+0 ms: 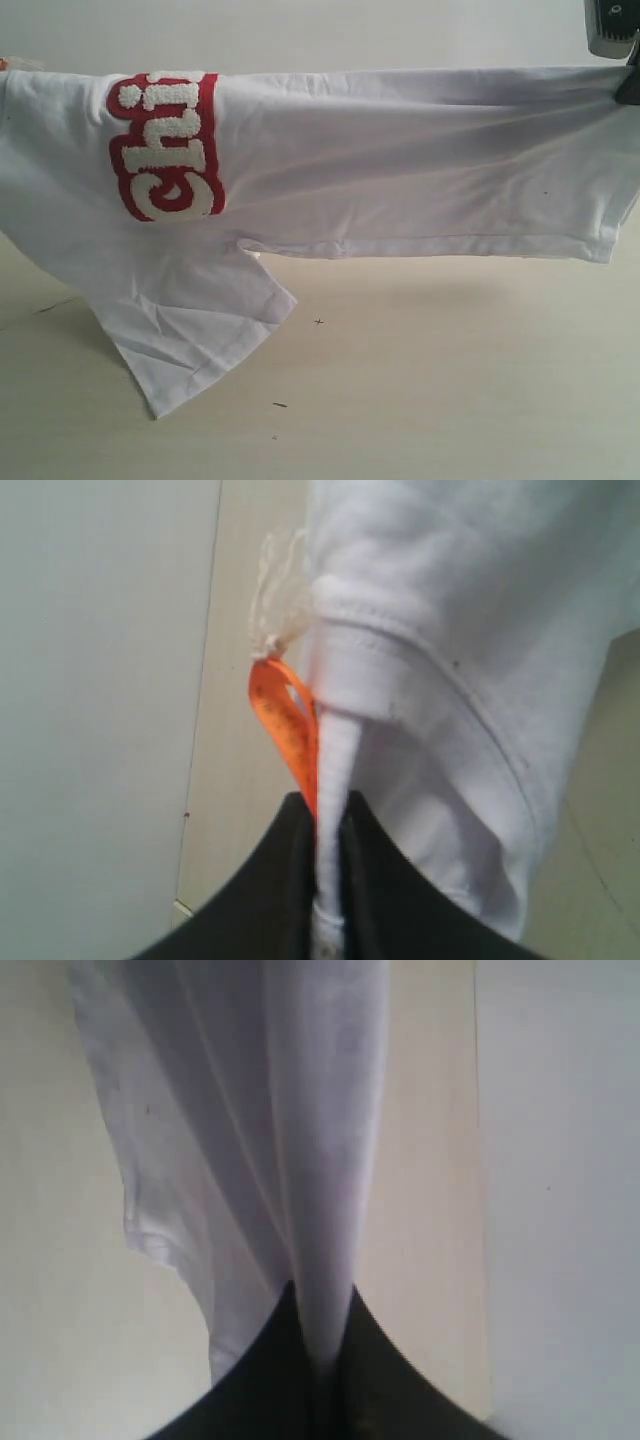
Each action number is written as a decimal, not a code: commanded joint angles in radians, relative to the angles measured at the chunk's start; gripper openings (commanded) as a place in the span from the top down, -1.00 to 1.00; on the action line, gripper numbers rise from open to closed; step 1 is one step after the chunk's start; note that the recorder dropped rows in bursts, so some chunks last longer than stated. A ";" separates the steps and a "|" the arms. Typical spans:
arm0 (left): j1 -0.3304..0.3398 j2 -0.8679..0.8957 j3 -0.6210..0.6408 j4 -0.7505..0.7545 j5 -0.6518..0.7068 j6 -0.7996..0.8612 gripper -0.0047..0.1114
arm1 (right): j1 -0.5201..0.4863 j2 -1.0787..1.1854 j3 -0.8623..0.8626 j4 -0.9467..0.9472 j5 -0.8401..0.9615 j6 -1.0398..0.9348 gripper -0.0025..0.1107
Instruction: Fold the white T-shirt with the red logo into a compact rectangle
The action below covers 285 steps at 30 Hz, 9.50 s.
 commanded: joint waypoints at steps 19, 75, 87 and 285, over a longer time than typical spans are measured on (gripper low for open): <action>0.008 -0.269 -0.035 -0.109 0.262 -0.062 0.90 | -0.004 -0.300 -0.008 0.187 0.210 0.023 0.96; -0.122 -0.060 0.618 0.422 -0.679 -0.848 0.92 | 0.142 -0.129 0.630 -0.112 -0.430 0.515 0.96; -0.038 0.304 0.616 0.416 -1.146 -0.868 0.92 | 0.142 0.231 0.515 -0.591 -0.689 1.038 0.93; -0.121 0.553 0.627 -1.480 -0.050 -0.339 0.92 | 0.142 0.275 0.482 0.618 -0.248 0.515 0.96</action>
